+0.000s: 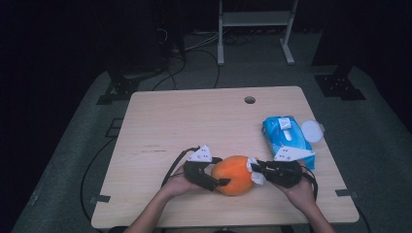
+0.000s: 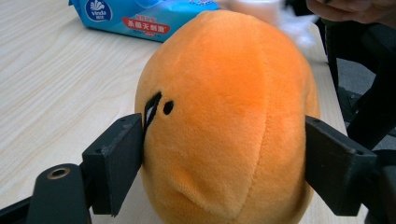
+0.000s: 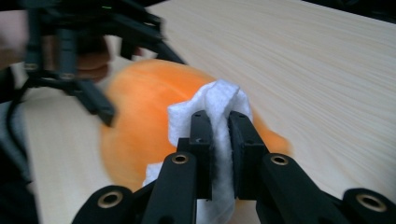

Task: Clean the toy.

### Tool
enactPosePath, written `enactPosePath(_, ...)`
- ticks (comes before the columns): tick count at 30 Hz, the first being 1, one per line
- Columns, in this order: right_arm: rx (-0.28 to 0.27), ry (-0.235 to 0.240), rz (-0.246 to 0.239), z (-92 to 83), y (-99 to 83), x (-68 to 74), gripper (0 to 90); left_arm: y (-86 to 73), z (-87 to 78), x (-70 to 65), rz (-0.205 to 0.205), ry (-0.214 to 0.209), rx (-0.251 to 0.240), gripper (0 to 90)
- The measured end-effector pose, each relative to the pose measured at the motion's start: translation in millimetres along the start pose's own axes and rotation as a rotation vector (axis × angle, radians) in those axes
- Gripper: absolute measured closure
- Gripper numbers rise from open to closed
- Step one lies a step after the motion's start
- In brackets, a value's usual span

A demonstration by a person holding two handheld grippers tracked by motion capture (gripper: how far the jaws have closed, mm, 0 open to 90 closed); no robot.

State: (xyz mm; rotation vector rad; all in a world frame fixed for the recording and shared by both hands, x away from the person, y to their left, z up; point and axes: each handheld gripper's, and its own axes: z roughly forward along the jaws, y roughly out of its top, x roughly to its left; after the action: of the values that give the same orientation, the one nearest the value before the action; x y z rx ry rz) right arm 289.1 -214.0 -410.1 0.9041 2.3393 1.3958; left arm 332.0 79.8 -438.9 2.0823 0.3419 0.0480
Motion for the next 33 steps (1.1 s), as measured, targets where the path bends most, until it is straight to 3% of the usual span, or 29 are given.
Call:
enactPosePath(2,0.012,-0.030,0.006,-3.1,-4.4,-4.4,80.2,-0.7,0.0,0.7,-0.003,-0.003,-0.001,19.0)
enactPosePath(5,0.011,-0.033,0.014,-4.2,-3.6,-2.8,80.3,-0.8,2.1,1.2,-0.010,-0.008,-0.001,18.0)
enactPosePath(9,-0.043,0.010,-0.050,-4.0,5.1,14.5,80.2,-1.3,3.6,1.3,-0.018,-0.014,-0.004,17.7)
enactPosePath(12,-0.023,0.001,-0.089,1.8,6.8,21.9,80.0,-2.5,4.2,2.1,-0.042,-0.016,0.002,15.3)
enactPosePath(14,-0.017,-0.002,-0.047,1.1,2.5,9.4,80.0,-2.9,3.9,1.7,-0.050,-0.014,-0.003,15.3)
enactPosePath(17,-0.005,-0.018,-0.022,-0.6,-1.3,2.1,80.0,-2.3,4.3,1.3,-0.039,-0.014,-0.002,15.3)
enactPosePath(18,0.015,-0.014,0.010,-1.9,-6.0,-7.5,80.0,-2.4,4.8,1.1,-0.039,-0.018,-0.001,15.3)
enactPosePath(25,0.031,-0.019,0.058,-3.6,-13.3,-19.4,80.1,-3.2,4.3,1.9,-0.038,-0.019,-0.004,15.3)
enactPosePath(27,0.016,-0.019,0.057,-5.8,-10.6,-13.9,80.3,-2.9,4.0,1.1,-0.030,-0.010,-0.007,17.3)
enactPosePath(28,-0.012,0.007,0.046,-8.2,-7.2,-7.7,80.3,-2.6,4.2,0.5,-0.033,-0.007,-0.014,17.3)
enactPosePath(29,-0.032,0.029,0.030,-9.1,-4.6,-3.3,80.3,-1.7,5.7,-0.8,-0.033,0.007,-0.020,18.7)
enactPosePath(30,-0.043,0.044,-0.015,-7.6,2.2,9.2,80.2,-0.1,8.0,-2.7,-0.036,0.021,-0.022,19.0)
enactPosePath(31,-0.043,0.044,-0.015,-7.6,2.2,9.2,80.2,-0.1,8.0,-2.7,-0.036,0.021,-0.022,19.0)
enactPosePath(32,-0.016,0.025,-0.054,-1.6,3.3,14.2,80.1,0.7,8.4,-3.2,-0.029,0.025,-0.017,18.9)
enactPosePath(33,-0.013,0.031,-0.045,-0.6,2.5,12.4,80.1,0.9,8.1,-3.3,-0.027,0.027,-0.016,19.0)
